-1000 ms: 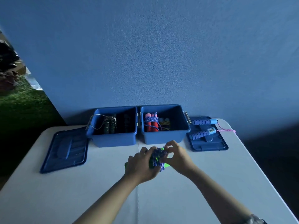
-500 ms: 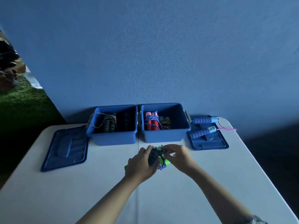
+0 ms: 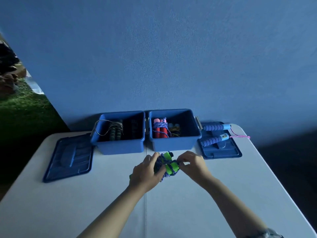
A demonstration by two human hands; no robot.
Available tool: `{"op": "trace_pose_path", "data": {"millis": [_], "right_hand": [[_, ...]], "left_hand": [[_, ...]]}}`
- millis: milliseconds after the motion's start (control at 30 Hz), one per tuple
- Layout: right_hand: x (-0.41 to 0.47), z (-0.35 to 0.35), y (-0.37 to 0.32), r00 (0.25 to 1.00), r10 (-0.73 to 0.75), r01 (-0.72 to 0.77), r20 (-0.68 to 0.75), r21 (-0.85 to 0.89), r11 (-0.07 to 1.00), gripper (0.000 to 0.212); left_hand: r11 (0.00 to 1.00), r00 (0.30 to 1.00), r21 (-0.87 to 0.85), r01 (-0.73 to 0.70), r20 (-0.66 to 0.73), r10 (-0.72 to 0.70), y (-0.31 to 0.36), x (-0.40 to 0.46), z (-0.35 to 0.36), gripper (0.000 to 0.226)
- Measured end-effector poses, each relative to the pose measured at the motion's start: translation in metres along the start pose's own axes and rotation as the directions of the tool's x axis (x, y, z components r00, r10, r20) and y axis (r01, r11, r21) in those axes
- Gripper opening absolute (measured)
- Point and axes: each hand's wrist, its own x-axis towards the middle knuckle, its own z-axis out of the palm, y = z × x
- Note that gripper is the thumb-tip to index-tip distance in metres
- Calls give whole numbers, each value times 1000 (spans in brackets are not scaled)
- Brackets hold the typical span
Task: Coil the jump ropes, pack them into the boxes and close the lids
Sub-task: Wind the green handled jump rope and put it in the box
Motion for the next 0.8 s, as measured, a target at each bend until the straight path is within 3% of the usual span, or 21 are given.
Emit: {"op": "trace_pose_path", "data": {"millis": [167, 367, 500, 633, 800], "right_hand": [[-6, 2, 9, 997, -61, 62, -41, 16, 998, 18], [-8, 1, 10, 999, -8, 10, -49, 38, 999, 16], [-11, 5, 3, 989, 145, -145, 9, 106, 984, 21], [-14, 6, -2, 986, 167, -160, -23, 191, 968, 18], [-13, 7, 1, 969, 249, -229, 0, 394, 890, 25]], "left_hand": [[1000, 1000, -23, -15, -16, 14, 0, 1, 0, 38], [985, 994, 150, -83, -59, 93, 0, -2, -1, 72], [986, 987, 106, -131, -80, 140, 2, 0, 2, 59], [998, 999, -60, -35, -27, 33, -3, 2, -3, 37], [984, 998, -167, -57, -18, 55, -2, -1, -8, 35]]}}
